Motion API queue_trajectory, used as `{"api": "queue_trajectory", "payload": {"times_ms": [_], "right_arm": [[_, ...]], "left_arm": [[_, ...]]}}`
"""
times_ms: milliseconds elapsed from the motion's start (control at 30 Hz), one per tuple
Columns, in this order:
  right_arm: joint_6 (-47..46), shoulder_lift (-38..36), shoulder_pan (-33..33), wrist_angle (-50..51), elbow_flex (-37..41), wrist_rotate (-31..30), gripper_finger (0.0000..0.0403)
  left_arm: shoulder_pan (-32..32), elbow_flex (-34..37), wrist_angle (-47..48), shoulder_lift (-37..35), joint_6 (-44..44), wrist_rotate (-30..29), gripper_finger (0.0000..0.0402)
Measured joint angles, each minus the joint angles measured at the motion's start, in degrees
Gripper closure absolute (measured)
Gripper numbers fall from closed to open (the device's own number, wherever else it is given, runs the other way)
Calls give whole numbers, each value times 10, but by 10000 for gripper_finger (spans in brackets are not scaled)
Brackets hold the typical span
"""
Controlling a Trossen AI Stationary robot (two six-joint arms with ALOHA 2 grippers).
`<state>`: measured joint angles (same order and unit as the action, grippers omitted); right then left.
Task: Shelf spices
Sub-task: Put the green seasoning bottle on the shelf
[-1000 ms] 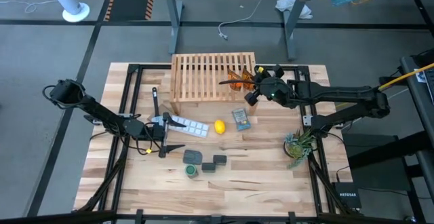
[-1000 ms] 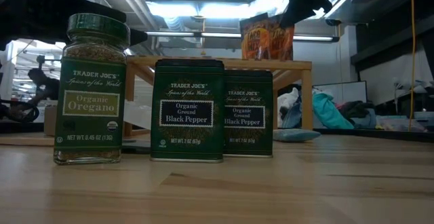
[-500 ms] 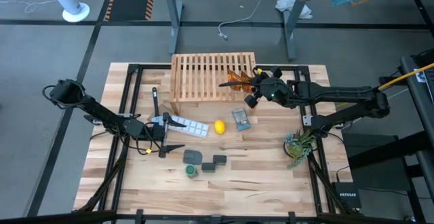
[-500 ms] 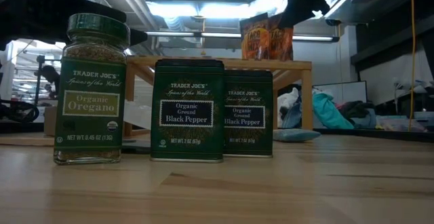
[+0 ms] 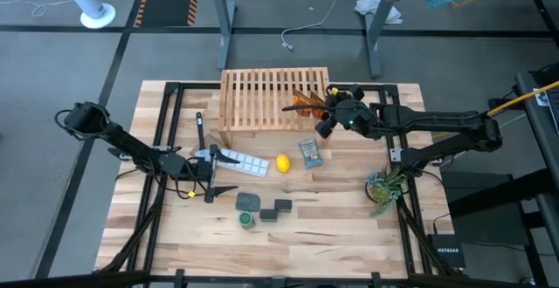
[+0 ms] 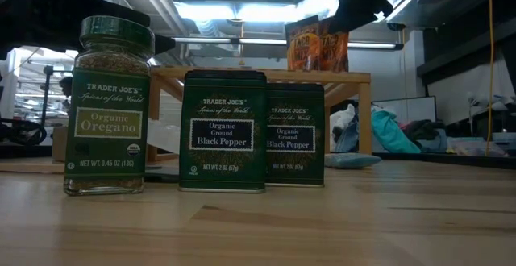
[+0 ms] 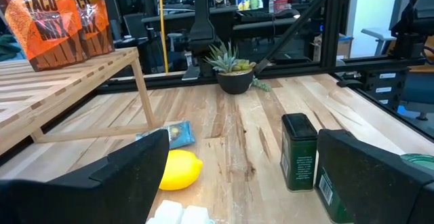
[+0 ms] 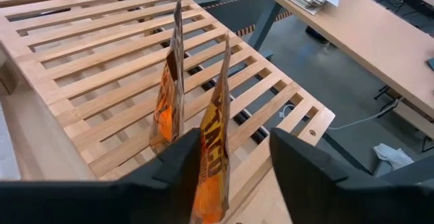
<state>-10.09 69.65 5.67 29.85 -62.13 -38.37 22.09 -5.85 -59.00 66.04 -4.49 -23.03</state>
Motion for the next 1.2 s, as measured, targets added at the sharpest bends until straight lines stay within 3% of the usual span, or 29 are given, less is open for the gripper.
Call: {"api": "queue_trajectory", "payload": {"times_ms": [233, 533, 667, 833, 933, 1200], "right_arm": [[-5, 0, 0, 3, -20, 36, 161], [-6, 0, -1, 7, -90, 76, 153], [-14, 0, -1, 25, -125, 151, 152], [-44, 0, -6, 34, -155, 296, 152], [-47, 0, -32, 34, -161, 335, 152], [-65, 0, -168, 32, -160, 333, 152]], "left_arm": [[0, 0, 0, 0, 0, 0, 34], [0, 0, 1, 0, 0, 0, 34], [0, 0, 1, 0, 5, 0, 34], [0, 0, 1, 0, 13, 24, 34], [0, 0, 1, 0, 10, 42, 34], [0, 0, 1, 0, 11, 46, 34]]}}
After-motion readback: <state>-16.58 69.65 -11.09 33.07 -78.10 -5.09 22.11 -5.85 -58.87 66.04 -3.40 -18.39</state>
